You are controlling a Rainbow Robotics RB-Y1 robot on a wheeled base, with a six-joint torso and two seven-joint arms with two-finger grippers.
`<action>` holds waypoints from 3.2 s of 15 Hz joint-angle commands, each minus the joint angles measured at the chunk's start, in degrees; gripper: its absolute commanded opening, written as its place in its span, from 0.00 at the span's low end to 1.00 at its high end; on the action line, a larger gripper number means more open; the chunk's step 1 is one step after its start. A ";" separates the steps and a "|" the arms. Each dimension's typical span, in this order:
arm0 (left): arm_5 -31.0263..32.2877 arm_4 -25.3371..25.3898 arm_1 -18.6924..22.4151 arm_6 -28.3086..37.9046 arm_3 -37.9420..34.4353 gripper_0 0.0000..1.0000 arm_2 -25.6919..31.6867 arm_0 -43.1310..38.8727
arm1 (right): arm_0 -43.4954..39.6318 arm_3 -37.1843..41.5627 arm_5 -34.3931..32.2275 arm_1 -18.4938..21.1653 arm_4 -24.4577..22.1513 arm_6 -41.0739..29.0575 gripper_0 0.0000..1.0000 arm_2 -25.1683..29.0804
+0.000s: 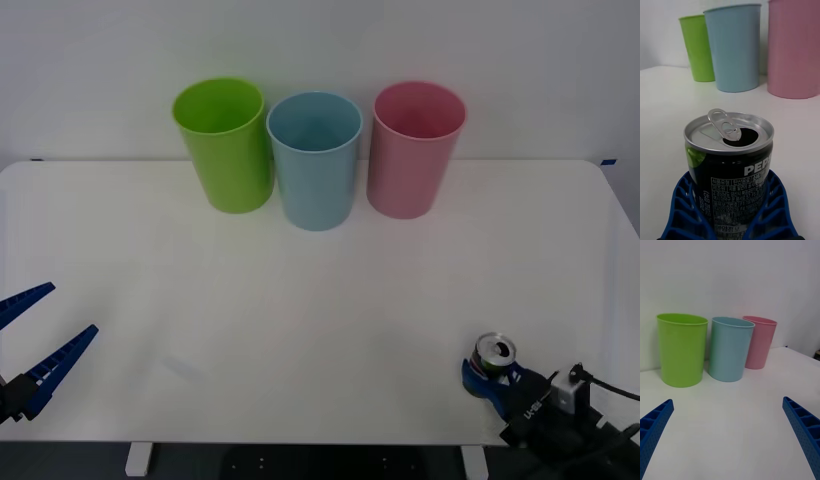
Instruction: Grasp the object on the table and drop it into the matching bin: aluminum can to the light blue bin, PET bottle to the pink bin.
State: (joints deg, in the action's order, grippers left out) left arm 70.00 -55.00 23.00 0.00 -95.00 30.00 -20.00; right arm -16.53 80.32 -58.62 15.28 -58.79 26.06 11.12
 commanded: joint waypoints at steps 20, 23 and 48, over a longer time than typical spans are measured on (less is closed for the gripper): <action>0.00 0.00 0.00 0.00 0.00 1.00 0.00 0.00 | 7.74 20.66 1.66 6.08 4.73 -25.80 0.00 -0.84; 0.00 0.00 0.00 0.00 0.00 1.00 0.00 0.00 | 12.40 21.01 2.10 6.96 1.13 -30.19 0.00 -0.84; 0.00 0.00 0.00 0.00 0.00 1.00 0.00 0.00 | 56.00 -6.32 19.68 7.22 -13.55 -45.14 0.00 -16.04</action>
State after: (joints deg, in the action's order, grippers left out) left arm 70.00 -55.00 23.00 0.00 -95.00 30.00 -20.00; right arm 38.19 75.49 -38.93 23.06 -71.85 -19.21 -4.93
